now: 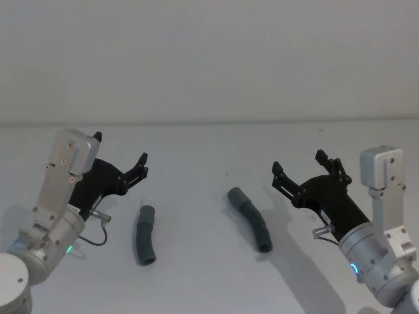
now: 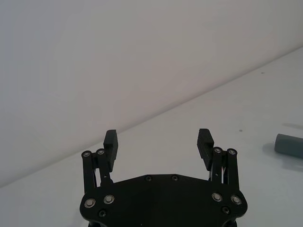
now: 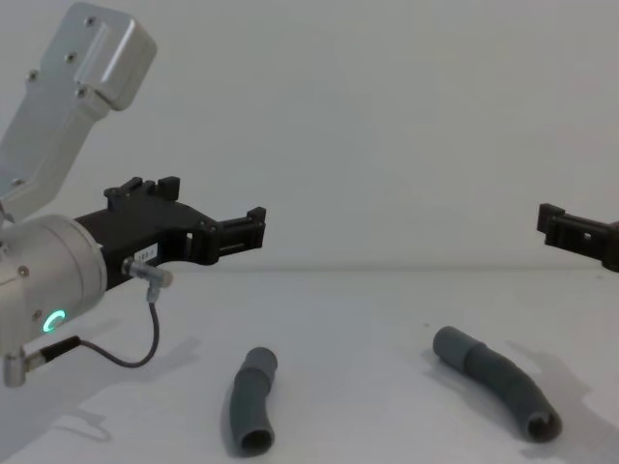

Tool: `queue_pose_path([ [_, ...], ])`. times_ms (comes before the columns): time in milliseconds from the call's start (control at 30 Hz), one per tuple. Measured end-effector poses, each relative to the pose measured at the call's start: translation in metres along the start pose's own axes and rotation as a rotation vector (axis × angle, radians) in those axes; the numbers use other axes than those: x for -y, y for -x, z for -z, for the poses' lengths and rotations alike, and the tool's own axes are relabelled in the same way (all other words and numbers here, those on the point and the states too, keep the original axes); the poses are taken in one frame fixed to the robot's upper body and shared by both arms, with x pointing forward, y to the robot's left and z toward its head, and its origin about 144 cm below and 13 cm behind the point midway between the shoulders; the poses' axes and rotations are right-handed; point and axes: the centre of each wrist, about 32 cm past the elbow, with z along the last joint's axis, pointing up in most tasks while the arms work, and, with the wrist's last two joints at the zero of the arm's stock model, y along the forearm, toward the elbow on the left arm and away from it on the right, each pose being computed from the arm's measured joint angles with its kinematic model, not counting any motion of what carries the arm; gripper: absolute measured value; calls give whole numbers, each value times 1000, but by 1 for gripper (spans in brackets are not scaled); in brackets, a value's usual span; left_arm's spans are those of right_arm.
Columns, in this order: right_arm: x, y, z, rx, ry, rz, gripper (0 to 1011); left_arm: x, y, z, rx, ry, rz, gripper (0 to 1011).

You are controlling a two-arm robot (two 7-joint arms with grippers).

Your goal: Use both hands to pick up one end of the pipe from the table, align the ends, and insert them.

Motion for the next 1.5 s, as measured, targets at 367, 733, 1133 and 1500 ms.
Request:
queue_pose_path([
  [367, 0, 0, 0, 0, 0, 0, 1004, 0, 0, 0, 0, 0, 0, 1001],
  [733, 0, 0, 0, 0, 0, 0, 1004, 0, 0, 0, 0, 0, 0, 1001],
  [1133, 0, 0, 0, 0, 0, 0, 1004, 0, 0, 0, 0, 0, 0, 1001],
  [1500, 0, 0, 0, 0, 0, 0, 1004, 0, 0, 0, 0, 0, 0, 1001],
])
